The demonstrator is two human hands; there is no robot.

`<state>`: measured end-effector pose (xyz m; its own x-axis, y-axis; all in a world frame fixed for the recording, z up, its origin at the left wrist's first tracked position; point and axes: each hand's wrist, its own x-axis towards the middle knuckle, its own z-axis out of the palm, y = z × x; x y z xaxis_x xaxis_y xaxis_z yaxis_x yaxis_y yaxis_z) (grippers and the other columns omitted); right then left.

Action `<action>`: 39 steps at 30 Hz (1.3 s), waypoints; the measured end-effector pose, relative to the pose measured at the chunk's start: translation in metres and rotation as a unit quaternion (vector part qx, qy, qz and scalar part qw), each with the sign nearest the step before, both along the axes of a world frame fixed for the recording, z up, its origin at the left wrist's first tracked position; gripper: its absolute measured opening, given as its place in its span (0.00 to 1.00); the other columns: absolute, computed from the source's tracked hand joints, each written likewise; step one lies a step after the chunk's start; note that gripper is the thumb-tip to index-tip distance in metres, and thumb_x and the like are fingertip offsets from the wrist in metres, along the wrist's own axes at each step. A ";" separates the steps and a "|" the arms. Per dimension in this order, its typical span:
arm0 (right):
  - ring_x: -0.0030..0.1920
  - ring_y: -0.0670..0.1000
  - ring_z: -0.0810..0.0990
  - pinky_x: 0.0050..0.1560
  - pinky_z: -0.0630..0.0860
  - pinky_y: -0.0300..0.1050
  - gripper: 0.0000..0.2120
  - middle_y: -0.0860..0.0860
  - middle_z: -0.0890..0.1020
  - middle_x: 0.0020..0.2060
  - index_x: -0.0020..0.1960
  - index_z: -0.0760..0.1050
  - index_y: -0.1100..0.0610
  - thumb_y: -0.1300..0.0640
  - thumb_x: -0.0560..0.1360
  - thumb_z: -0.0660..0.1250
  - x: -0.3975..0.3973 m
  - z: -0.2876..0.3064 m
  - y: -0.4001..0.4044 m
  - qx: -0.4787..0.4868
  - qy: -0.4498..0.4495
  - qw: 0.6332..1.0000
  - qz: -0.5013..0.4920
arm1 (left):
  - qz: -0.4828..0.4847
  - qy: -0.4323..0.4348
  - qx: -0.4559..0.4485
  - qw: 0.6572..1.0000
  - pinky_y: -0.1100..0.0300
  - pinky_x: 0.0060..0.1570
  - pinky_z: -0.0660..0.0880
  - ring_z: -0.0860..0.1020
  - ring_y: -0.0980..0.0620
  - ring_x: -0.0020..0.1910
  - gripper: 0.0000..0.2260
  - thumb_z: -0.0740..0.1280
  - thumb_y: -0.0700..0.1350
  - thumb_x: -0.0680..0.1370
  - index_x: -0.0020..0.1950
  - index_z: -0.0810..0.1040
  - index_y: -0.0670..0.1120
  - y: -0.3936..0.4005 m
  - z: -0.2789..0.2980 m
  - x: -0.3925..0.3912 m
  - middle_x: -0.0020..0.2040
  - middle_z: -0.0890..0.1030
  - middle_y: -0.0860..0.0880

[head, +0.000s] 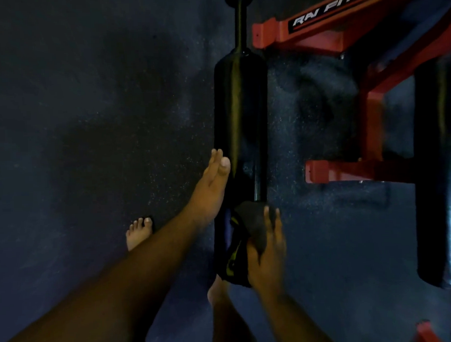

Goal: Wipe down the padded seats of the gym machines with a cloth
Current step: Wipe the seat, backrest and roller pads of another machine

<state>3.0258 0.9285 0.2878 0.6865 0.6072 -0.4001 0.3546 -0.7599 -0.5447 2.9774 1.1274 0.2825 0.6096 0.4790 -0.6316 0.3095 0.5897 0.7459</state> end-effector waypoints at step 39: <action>0.79 0.59 0.58 0.72 0.67 0.68 0.36 0.46 0.51 0.83 0.77 0.45 0.24 0.47 0.78 0.60 0.018 -0.001 0.051 -0.019 -0.103 0.994 0.013 | 0.090 0.023 -0.065 0.994 0.49 0.82 0.49 0.54 0.53 0.81 0.43 0.55 0.75 0.75 0.84 0.52 0.53 0.013 0.005 0.016 0.83 0.54 0.53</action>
<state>3.0435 0.9791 0.2872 0.7402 0.6130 -0.2764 0.4754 -0.7677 -0.4296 2.9931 1.1401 0.2874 0.4902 0.4904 -0.7205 0.2224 0.7289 0.6475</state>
